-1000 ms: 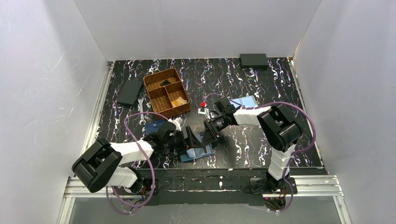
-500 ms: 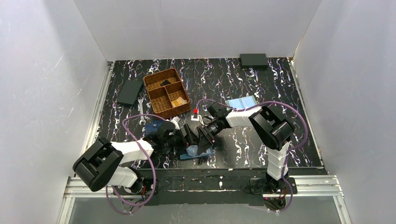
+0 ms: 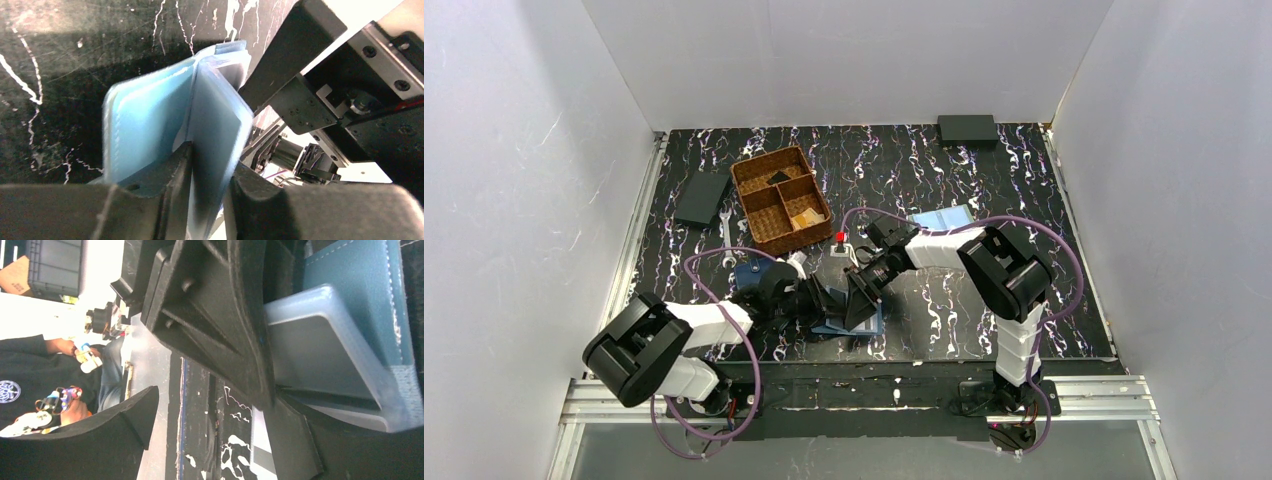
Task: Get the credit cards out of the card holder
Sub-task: Remove the credit card from the card holder.
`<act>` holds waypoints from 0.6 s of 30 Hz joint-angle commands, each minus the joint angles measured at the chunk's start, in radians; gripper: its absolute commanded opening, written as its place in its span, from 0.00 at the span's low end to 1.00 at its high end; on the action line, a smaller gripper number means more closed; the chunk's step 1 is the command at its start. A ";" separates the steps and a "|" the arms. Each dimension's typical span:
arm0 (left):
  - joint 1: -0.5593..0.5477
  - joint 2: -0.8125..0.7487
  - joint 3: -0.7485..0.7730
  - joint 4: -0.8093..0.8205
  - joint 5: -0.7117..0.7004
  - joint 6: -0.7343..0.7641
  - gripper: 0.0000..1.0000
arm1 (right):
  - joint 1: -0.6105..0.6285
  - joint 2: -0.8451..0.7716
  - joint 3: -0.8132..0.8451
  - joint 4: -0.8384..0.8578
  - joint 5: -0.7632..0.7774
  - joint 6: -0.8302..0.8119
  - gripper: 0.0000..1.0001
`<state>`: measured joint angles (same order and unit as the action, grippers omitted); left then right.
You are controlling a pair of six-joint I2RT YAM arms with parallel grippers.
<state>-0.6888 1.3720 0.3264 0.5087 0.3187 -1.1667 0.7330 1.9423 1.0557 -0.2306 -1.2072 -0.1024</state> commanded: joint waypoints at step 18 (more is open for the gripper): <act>0.049 0.028 0.029 -0.070 0.061 0.125 0.00 | -0.109 -0.087 0.031 -0.197 0.332 -0.183 0.65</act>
<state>-0.6468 1.3785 0.3126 0.4675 0.3466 -1.0855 0.6765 1.8904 1.0904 -0.3744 -0.9745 -0.2237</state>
